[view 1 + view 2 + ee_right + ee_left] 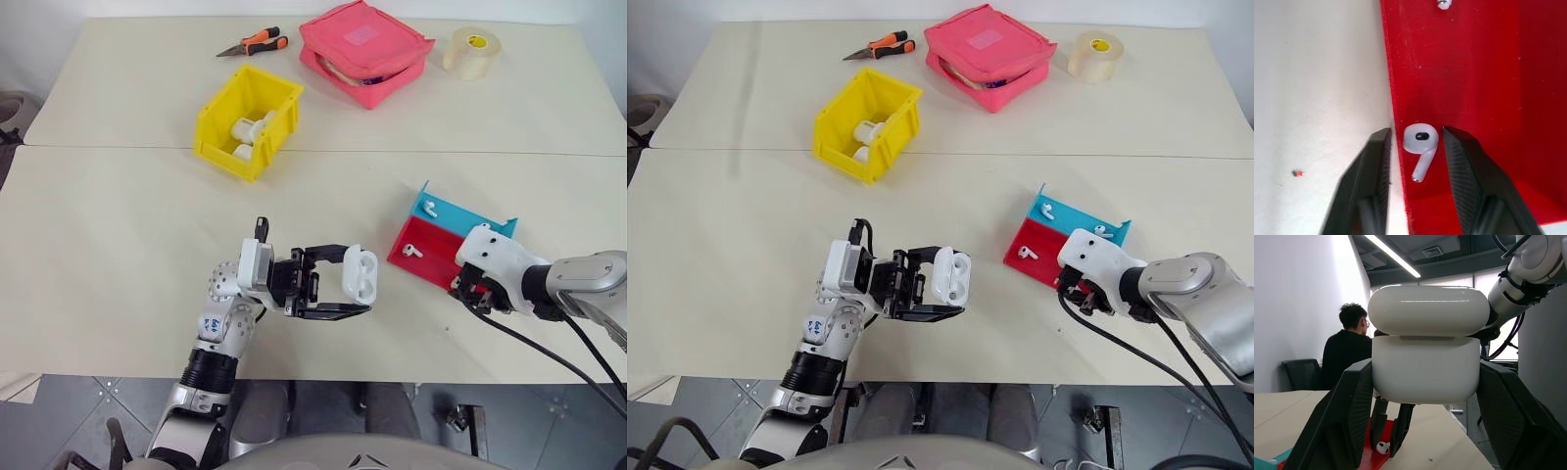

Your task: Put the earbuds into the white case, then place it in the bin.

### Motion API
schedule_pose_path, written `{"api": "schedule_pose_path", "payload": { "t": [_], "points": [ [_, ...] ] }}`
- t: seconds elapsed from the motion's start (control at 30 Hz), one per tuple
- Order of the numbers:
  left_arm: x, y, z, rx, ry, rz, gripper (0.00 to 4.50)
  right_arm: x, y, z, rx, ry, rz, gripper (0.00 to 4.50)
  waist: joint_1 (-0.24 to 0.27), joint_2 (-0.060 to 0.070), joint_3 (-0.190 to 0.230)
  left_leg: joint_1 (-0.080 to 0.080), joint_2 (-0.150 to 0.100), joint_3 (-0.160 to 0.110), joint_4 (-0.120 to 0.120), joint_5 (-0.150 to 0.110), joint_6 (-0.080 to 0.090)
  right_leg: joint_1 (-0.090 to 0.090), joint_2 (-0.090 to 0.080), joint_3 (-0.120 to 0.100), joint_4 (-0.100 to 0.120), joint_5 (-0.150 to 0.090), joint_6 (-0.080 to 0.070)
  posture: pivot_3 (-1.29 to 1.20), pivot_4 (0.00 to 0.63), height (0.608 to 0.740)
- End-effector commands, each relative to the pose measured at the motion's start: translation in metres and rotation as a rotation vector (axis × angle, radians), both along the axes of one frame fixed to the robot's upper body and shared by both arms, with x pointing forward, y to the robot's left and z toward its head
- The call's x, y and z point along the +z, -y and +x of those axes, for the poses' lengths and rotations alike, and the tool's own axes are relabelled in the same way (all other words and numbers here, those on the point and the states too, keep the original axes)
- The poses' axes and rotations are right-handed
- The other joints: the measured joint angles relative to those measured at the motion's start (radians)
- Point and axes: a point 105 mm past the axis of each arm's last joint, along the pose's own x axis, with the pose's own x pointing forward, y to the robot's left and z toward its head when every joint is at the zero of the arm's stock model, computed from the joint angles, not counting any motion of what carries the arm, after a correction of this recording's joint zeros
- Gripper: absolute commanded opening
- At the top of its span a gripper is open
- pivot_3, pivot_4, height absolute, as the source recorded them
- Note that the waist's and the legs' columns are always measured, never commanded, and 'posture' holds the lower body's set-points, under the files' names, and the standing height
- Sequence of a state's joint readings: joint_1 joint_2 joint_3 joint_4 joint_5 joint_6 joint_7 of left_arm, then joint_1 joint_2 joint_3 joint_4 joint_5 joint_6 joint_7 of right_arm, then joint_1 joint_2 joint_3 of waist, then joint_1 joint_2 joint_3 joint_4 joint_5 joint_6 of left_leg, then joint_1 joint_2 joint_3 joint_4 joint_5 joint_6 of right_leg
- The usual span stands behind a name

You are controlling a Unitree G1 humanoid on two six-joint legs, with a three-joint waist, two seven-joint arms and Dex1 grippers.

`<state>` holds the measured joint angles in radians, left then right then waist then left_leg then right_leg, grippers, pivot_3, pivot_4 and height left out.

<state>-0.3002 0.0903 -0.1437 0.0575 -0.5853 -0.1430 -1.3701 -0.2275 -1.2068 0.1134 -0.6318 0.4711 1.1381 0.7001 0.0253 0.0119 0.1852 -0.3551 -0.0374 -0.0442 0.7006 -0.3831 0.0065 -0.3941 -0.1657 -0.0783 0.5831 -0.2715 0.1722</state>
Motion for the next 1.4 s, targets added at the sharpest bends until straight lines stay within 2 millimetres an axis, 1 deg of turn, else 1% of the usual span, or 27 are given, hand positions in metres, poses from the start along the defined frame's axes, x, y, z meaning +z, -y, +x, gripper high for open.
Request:
{"api": "schedule_pose_path", "payload": {
  "t": [0.03, 0.27, 0.33, 0.4, 0.47, 0.6, 0.67, 0.73, 0.83, 0.97, 1.03, 1.1, 1.17, 1.27, 1.4],
  "points": [
    [0.001, -0.002, -0.002, -0.001, 0.008, -0.015, 2.77, -0.006, -0.002, -0.002, 0.006, -0.018, 0.000, 0.51, 0.000, 0.000, 0.000, 0.000, 0.000, 0.000, 0.000, 0.000, 0.000, 0.000, 0.000, 0.000, 0.000, 0.000, 0.000, 0.00, 0.150, 0.740],
    [0.001, -0.004, 0.000, -0.004, 0.005, -0.010, 2.77, -0.005, -0.003, -0.003, 0.004, -0.005, 0.005, 0.48, -0.001, -0.001, -0.001, 0.001, 0.000, 0.000, 0.000, 0.000, 0.000, 0.000, 0.000, 0.000, 0.000, 0.000, 0.000, 0.00, 0.150, 0.740],
    [0.001, -0.004, 0.001, -0.008, -0.006, -0.016, 2.77, 0.000, -0.003, -0.002, 0.003, 0.018, 0.019, 0.48, 0.000, -0.001, -0.001, 0.001, 0.000, 0.000, 0.000, 0.000, 0.000, 0.000, 0.000, 0.000, 0.000, 0.000, 0.000, 0.00, 0.150, 0.740],
    [0.001, -0.003, 0.002, -0.014, -0.016, -0.016, 2.77, 0.010, -0.006, -0.001, 0.024, 0.065, 0.078, 0.48, 0.000, -0.001, -0.001, 0.000, 0.000, 0.000, 0.000, 0.000, 0.000, 0.000, 0.000, 0.000, 0.000, 0.000, 0.000, 0.00, 0.150, 0.740],
    [0.001, -0.004, 0.004, -0.015, -0.029, -0.007, 2.77, 0.023, -0.014, -0.002, 0.060, 0.136, 0.193, 0.48, 0.002, -0.001, -0.001, 0.000, 0.000, 0.001, 0.000, 0.000, 0.000, 0.000, 0.000, 0.000, 0.000, 0.000, 0.000, 0.00, 0.150, 0.740],
    [-0.002, -0.013, 0.009, -0.020, -0.052, 0.013, 2.77, 0.052, -0.026, -0.005, 0.135, 0.342, 0.404, 0.48, 0.004, -0.001, -0.001, 0.000, -0.001, 0.001, 0.000, 0.000, 0.000, 0.000, 0.000, 0.000, 0.000, 0.000, 0.000, 0.00, 0.150, 0.740],
    [-0.004, -0.018, 0.012, -0.022, -0.057, 0.024, 2.77, 0.069, -0.038, -0.008, 0.182, 0.461, 0.542, 0.48, 0.002, -0.001, -0.001, 0.000, 0.000, 0.001, 0.000, 0.000, 0.000, 0.000, 0.000, 0.000, 0.001, 0.000, 0.000, 0.00, 0.150, 0.740],
    [-0.005, -0.016, 0.014, -0.028, -0.065, 0.037, 2.77, 0.086, -0.047, -0.016, 0.223, 0.574, 0.714, 0.48, 0.001, -0.001, -0.001, 0.001, 0.000, 0.001, 0.000, 0.000, 0.000, 0.000, 0.000, 0.000, 0.001, 0.000, 0.000, 0.00, 0.150, 0.740],
    [-0.004, -0.017, 0.017, -0.035, -0.078, 0.046, 2.77, 0.098, -0.057, -0.023, 0.231, 0.673, 0.911, 0.48, -0.001, -0.001, -0.001, 0.001, 0.000, 0.001, 0.000, 0.000, 0.000, 0.000, 0.001, 0.000, 0.002, 0.000, 0.000, 0.00, 0.150, 0.740],
    [0.000, -0.020, 0.021, -0.040, -0.086, 0.057, 2.77, 0.114, -0.080, -0.029, 0.216, 0.742, 1.218, 0.48, -0.003, -0.001, -0.001, 0.002, 0.000, 0.000, 0.000, 0.001, -0.001, 0.000, 0.001, 0.001, 0.003, 0.000, 0.000, 0.00, 0.150, 0.740],
    [0.005, -0.021, 0.023, -0.036, -0.091, 0.055, 2.77, 0.116, -0.092, -0.028, 0.220, 0.730, 1.300, 0.48, -0.004, -0.001, -0.001, 0.002, 0.000, 0.000, 0.000, 0.001, -0.002, 0.000, 0.001, 0.001, 0.003, 0.000, 0.000, 0.00, 0.150, 0.740],
    [0.010, -0.023, 0.025, -0.034, -0.096, 0.053, 2.77, 0.115, -0.101, -0.028, 0.229, 0.717, 1.335, 0.48, -0.005, -0.001, -0.001, 0.003, 0.000, -0.001, 0.000, 0.001, -0.002, 0.000, 0.001, 0.002, 0.004, 0.000, 0.000, 0.00, 0.150, 0.740],
    [0.013, -0.024, 0.024, -0.042, -0.098, 0.063, 2.77, 0.108, -0.111, -0.024, 0.230, 0.696, 1.376, 0.48, -0.006, 0.000, -0.001, 0.003, 0.000, -0.001, 0.000, 0.001, -0.002, 0.000, 0.001, 0.002, 0.004, 0.000, 0.000, 0.00, 0.150, 0.740],
    [0.018, -0.024, 0.024, -0.047, -0.099, 0.070, 2.77, 0.102, -0.120, -0.021, 0.232, 0.680, 1.406, 0.48, -0.009, 0.000, -0.001, 0.003, 0.000, 0.000, 0.000, 0.001, -0.002, 0.000, 0.001, 0.002, 0.004, 0.000, 0.000, 0.00, 0.150, 0.740],
    [0.030, -0.021, 0.025, -0.051, -0.092, 0.067, 2.77, 0.092, -0.129, -0.019, 0.242, 0.664, 1.418, 0.48, -0.006, 0.000, -0.001, 0.003, 0.000, 0.000, 0.000, 0.001, -0.002, 0.000, 0.001, 0.002, 0.004, 0.000, 0.000, 0.00, 0.150, 0.740]
  ]
}}
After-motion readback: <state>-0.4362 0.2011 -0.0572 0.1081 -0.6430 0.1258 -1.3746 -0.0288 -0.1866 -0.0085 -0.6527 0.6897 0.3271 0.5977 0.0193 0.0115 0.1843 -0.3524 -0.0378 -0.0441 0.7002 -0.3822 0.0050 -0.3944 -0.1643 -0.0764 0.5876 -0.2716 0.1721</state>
